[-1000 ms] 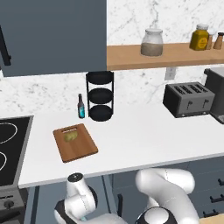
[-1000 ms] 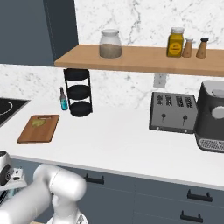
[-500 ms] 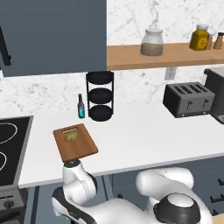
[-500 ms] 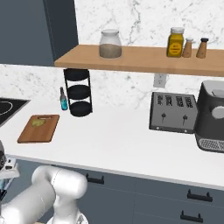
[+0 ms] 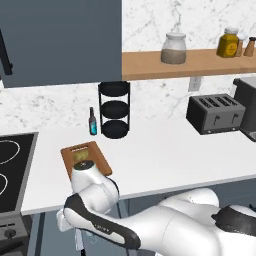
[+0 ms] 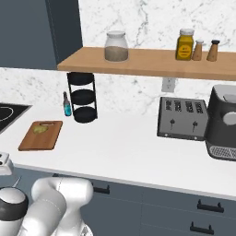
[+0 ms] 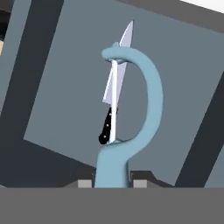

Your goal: Place the appropriate cutting tool for cutting the potato skin on the cutting board.

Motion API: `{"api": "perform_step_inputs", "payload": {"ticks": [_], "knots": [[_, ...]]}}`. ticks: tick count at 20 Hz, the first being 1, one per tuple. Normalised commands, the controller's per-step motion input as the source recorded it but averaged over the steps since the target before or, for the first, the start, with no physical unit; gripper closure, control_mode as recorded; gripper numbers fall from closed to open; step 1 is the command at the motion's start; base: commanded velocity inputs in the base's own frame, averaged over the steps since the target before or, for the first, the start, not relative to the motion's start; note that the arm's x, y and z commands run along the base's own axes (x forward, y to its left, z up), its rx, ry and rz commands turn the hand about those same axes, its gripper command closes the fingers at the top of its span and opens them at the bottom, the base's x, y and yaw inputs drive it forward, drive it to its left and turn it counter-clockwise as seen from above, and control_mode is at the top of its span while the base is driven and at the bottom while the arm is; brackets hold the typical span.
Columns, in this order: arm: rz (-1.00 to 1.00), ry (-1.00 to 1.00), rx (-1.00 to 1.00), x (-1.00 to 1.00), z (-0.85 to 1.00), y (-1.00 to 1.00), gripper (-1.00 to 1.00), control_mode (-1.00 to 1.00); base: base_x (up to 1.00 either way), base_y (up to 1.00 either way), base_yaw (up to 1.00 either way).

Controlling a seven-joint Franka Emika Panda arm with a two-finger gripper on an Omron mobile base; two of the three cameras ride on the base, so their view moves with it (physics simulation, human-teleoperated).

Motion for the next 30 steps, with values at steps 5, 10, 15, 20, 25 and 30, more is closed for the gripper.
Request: {"api": "perform_step_inputs", "payload": {"ticks": [5, 10, 15, 20, 25, 30], "knots": [[-0.23, 0.00, -0.05, 0.62, 0.49, -0.25, 1.00, -1.00, 0.00, 0.00, 0.00], [-0.32, 0.00, -0.08, 0.72, 0.09, -0.54, 1.00, -1.00, 0.00, 0.00, 0.00], [-0.25, 0.00, -0.03, 0.87, 0.02, -0.29, 1.00, -1.00, 0.00, 0.00, 0.00], [-0.19, 0.00, -0.01, 0.76, 0.01, -0.11, 1.00, -1.00, 0.00, 0.00, 0.00], [-0.16, 0.00, 0.00, 0.68, 0.00, 0.00, 1.00, -1.00, 0.00, 0.00, 0.00], [-0.09, 0.00, 0.00, 0.79, -0.01, 0.01, 1.00, -1.00, 0.00, 0.00, 0.00]]}}
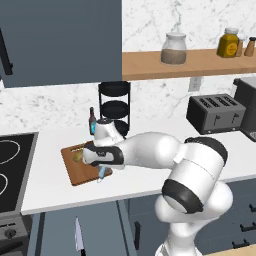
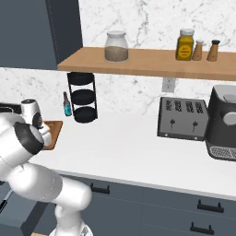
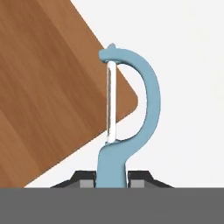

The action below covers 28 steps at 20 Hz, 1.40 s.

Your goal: Place the appropriate cutting tool for cutting the potato skin on the cutting board.

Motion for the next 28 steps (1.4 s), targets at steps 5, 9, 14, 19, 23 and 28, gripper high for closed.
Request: {"api": "perform_step_inputs", "payload": {"ticks": [5, 9, 14, 19, 23, 28], "knots": [[-0.01, 0.04, -0.01, 0.51, -0.15, 0.00, 1.00, -1.00, 0.00, 0.00, 0.00], [0.00, 0.05, 0.00, 0.37, -0.24, 0.19, 1.00, -1.00, 0.00, 0.00, 0.00], [0.00, 0.01, 0.00, 0.25, -0.22, 0.45, 1.00, -1.00, 0.00, 0.00, 0.00], [0.00, 0.00, 0.00, 0.25, -0.15, 0.36, 1.00, -1.00, 0.00, 0.00, 0.00], [0.00, 0.05, 0.00, 0.11, -0.26, 0.09, -1.00, -1.00, 0.00, 0.00, 0.00], [0.00, 0.06, 0.00, 0.00, -0.22, 0.01, -1.00, -1.00, 0.00, 0.00, 0.00]]}}
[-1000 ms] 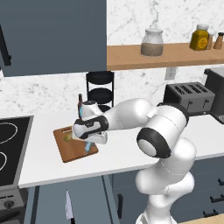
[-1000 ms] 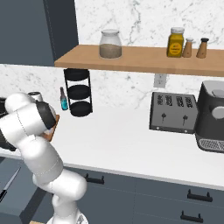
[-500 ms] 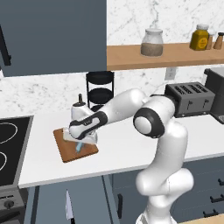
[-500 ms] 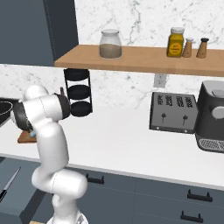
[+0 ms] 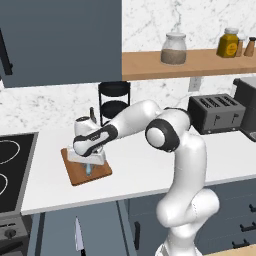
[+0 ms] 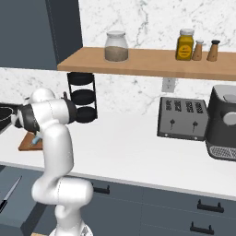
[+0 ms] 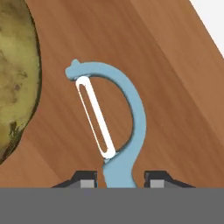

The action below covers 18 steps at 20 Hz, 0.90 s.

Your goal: Place the appropriate cutting tool for cutting the potato skin on the cutting board.

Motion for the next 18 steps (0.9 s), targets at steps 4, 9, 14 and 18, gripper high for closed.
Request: {"api": "perform_step_inputs", "payload": {"ticks": [4, 9, 14, 18], "knots": [[0.00, 0.00, 0.00, -0.16, 0.10, -0.01, -1.00, -1.00, 0.00, 0.00, 0.00], [0.00, 0.00, 0.01, -0.65, 0.67, -0.28, -1.00, -1.00, 0.00, 0.00, 0.00], [0.00, -0.01, 0.00, -0.85, 0.43, -0.84, -1.00, -1.00, 0.00, 0.00, 0.00], [0.00, 0.00, 0.00, -0.98, 0.08, -1.00, -1.00, -1.00, 0.00, 0.00, 0.00]]}}
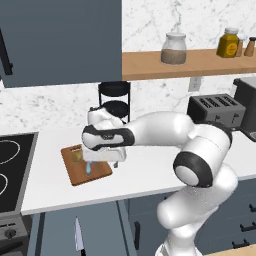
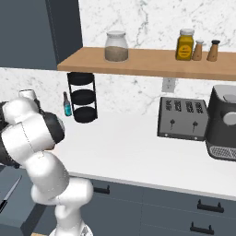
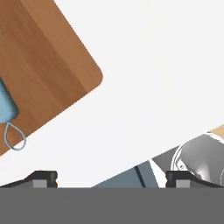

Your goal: Place the appropriate cutting tool for cutting the potato skin on the cutting board.

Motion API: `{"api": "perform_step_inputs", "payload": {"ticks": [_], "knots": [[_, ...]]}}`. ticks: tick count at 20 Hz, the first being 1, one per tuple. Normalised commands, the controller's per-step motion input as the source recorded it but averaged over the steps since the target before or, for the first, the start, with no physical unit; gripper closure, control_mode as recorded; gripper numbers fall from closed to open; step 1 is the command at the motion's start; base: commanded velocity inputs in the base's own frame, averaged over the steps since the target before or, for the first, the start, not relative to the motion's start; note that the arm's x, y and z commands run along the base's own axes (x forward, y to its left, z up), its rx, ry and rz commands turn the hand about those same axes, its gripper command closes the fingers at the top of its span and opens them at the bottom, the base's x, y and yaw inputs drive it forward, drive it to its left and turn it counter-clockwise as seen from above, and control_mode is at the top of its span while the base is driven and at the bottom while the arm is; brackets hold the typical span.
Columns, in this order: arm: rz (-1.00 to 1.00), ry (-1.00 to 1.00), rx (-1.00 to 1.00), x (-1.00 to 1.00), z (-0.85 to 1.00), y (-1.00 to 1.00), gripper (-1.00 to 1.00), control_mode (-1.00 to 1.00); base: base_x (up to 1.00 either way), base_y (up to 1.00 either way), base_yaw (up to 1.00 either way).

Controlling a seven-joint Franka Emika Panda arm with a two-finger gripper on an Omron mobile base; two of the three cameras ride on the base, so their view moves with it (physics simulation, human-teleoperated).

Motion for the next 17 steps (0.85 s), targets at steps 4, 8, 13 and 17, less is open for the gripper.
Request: {"api": "perform_step_inputs", "payload": {"ticks": [4, 8, 13, 17], "knots": [[0.03, -0.02, 0.00, -0.99, 0.29, -1.00, -1.00, -1.00, 0.00, 0.00, 0.00], [0.09, -0.07, 0.03, -0.94, 0.69, -1.00, -1.00, -1.00, 0.00, 0.00, 0.00], [0.13, -0.01, 0.03, -0.96, 0.75, -0.98, -1.00, -1.00, 0.00, 0.00, 0.00], [0.16, -0.16, 0.00, -1.00, 0.45, -0.83, -1.00, -1.00, 0.00, 0.00, 0.00]]}}
